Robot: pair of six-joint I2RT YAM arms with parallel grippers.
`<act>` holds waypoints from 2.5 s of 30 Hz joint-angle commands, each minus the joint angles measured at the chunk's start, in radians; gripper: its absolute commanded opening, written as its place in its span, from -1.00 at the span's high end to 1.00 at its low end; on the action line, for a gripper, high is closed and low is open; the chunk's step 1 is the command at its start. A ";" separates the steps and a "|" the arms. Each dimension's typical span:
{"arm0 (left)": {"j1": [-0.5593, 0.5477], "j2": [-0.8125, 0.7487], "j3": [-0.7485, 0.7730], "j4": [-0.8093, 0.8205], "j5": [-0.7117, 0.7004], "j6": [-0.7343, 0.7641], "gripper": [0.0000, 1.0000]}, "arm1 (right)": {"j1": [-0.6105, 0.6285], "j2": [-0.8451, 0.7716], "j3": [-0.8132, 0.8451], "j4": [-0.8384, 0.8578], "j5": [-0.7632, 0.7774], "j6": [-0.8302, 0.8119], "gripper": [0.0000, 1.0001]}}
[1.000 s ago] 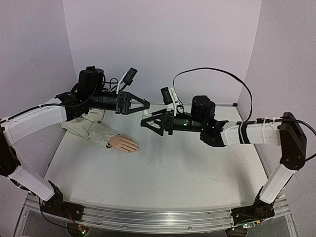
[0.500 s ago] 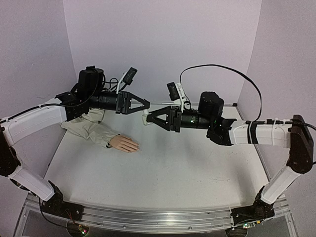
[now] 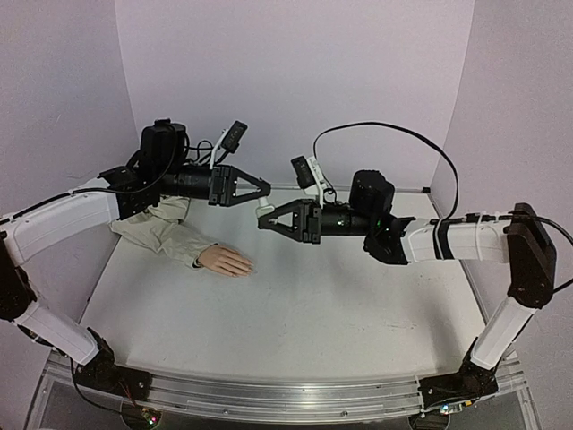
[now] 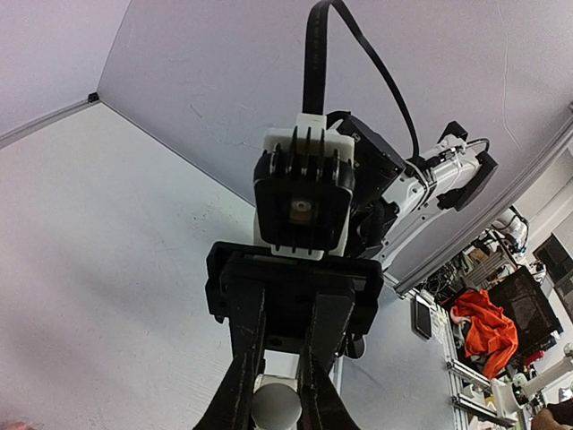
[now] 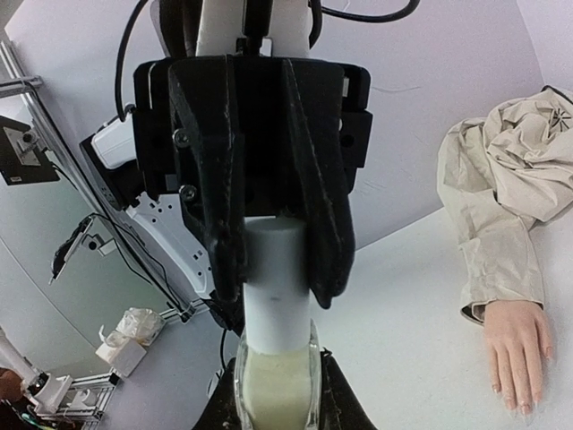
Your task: Paint the nails
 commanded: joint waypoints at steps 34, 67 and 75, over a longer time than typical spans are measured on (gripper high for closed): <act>0.005 -0.050 -0.040 0.227 0.022 -0.211 -0.81 | -0.075 -0.033 -0.052 0.323 -0.128 0.091 1.00; -0.054 0.028 0.004 0.222 0.046 -0.150 0.59 | -0.079 0.083 -0.051 0.691 -0.108 0.348 1.00; -0.054 0.025 0.038 0.090 -0.061 -0.070 1.00 | -0.093 0.039 -0.058 0.546 0.002 0.216 1.00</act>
